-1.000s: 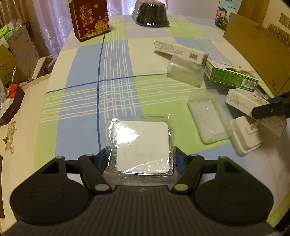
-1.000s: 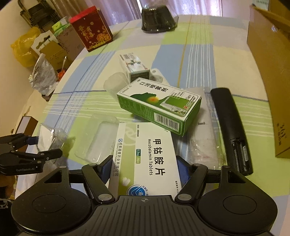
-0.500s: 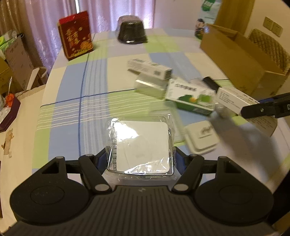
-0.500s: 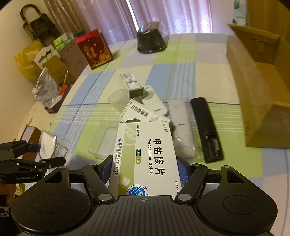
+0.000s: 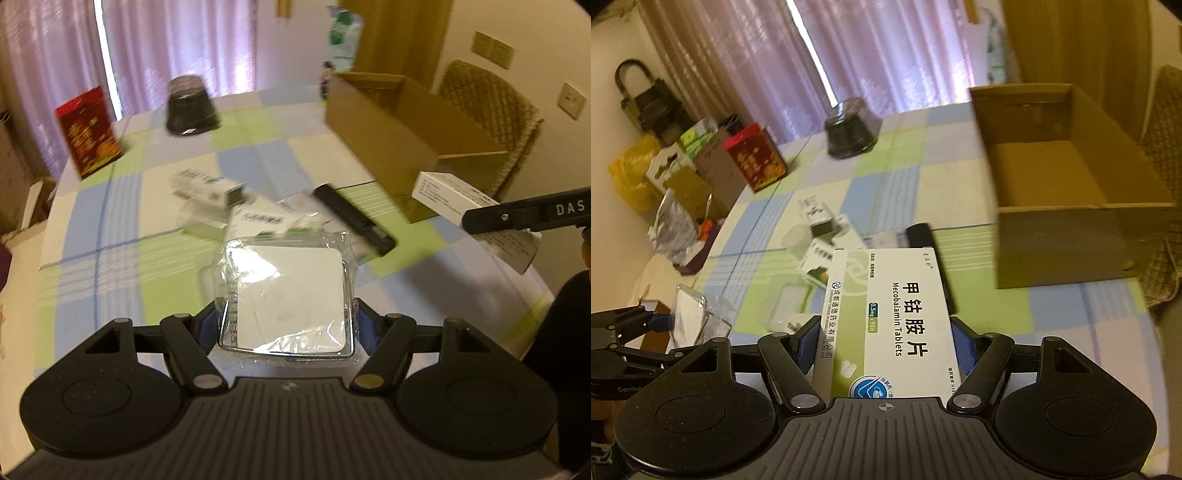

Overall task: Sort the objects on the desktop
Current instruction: 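Carry both items to the cardboard box and open the left tool to drop the pad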

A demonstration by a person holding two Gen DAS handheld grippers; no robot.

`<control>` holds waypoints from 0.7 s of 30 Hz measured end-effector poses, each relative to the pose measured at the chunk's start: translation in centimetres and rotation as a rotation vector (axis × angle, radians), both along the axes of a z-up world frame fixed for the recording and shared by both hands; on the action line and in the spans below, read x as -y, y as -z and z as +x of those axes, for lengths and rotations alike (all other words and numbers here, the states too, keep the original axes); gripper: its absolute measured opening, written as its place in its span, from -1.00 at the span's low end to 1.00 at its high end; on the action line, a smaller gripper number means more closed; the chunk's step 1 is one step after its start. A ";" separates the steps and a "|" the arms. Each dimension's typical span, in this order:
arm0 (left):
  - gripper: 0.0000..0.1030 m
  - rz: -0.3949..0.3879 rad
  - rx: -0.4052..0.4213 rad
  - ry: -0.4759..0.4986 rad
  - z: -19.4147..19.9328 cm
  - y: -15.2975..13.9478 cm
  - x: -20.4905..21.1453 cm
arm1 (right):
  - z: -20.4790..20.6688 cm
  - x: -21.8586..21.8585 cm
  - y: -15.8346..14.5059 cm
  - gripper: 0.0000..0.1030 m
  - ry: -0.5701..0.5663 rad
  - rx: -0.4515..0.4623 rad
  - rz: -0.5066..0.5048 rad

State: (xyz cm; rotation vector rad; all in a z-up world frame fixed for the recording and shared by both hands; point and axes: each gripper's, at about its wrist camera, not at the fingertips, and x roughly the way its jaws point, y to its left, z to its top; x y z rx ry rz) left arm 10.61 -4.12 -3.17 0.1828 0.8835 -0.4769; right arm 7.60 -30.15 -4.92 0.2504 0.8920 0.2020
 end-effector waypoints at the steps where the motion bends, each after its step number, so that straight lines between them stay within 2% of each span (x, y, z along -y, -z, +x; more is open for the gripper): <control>1: 0.31 -0.002 0.004 0.012 -0.1 -0.3 0.7 | -0.2 0.6 -0.3 0.36 0.011 0.006 -0.001; 9: 0.31 -0.020 0.035 0.106 1.0 -2.1 6.6 | -0.8 5.4 -2.1 0.36 0.095 0.055 -0.005; 21: 0.31 -0.063 0.104 0.216 6.8 -4.4 17.0 | 4.1 13.4 -4.7 0.36 0.211 0.135 -0.049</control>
